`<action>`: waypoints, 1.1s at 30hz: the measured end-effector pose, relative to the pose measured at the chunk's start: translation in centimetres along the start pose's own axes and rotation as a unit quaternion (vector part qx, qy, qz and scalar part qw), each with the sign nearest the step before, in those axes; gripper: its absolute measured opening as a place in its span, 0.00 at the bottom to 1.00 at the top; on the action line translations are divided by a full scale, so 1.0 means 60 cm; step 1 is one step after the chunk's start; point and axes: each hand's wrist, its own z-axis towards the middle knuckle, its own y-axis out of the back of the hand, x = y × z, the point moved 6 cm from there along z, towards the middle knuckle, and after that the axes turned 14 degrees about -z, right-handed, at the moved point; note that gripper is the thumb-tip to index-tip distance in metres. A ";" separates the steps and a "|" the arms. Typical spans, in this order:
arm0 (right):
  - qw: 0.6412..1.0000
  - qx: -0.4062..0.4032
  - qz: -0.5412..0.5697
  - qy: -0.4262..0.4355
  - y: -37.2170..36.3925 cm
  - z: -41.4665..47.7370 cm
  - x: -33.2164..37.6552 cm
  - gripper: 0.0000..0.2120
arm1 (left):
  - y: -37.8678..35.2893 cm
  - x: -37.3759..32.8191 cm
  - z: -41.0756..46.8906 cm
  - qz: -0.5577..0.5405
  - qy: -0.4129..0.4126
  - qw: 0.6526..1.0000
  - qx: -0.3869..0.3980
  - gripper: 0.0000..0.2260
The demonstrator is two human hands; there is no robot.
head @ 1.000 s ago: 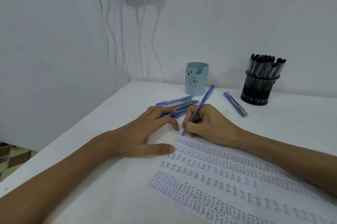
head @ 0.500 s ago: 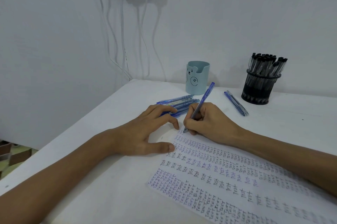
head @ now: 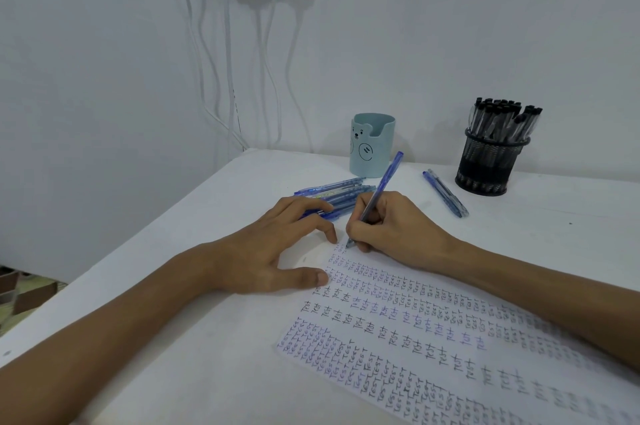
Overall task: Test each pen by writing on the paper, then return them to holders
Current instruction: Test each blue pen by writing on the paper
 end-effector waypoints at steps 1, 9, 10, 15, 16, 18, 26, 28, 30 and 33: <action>1.000 -0.001 0.001 0.000 0.000 0.000 0.001 0.06 | 0.000 0.000 0.000 0.000 -0.001 1.000 0.000 0.21; 1.000 -0.013 -0.002 -0.004 0.005 -0.002 0.000 0.07 | 0.000 0.000 0.001 0.003 -0.005 1.000 -0.001 0.21; 1.000 -0.016 -0.002 -0.005 0.005 -0.002 0.000 0.07 | 0.000 0.000 0.001 0.003 -0.005 1.000 -0.002 0.21; 0.999 -0.027 -0.017 -0.004 0.005 -0.002 0.004 0.07 | 0.000 0.002 0.000 0.001 -0.002 1.000 0.001 0.21; 0.999 -0.032 -0.022 -0.006 0.006 -0.002 0.004 0.08 | 0.000 0.002 0.000 0.002 -0.001 1.000 0.002 0.21; 0.999 -0.033 -0.025 -0.008 0.007 -0.003 0.004 0.07 | -0.001 0.003 0.000 0.003 0.002 1.000 0.005 0.21; 0.983 -0.063 0.141 -0.097 0.012 0.006 -0.021 0.09 | 0.000 0.004 0.000 0.004 -0.005 1.000 -0.001 0.20; 0.963 -0.066 0.226 -0.129 0.012 0.011 -0.031 0.12 | 0.000 0.004 0.000 0.002 -0.004 1.000 0.000 0.20; 0.954 -0.069 0.264 -0.129 0.012 0.013 -0.036 0.15 | 0.000 0.003 0.000 0.002 -0.002 1.000 0.002 0.20; 0.961 -0.070 0.249 -0.100 0.013 0.012 -0.038 0.15 | 0.000 0.003 -0.001 0.003 -0.002 1.000 0.002 0.20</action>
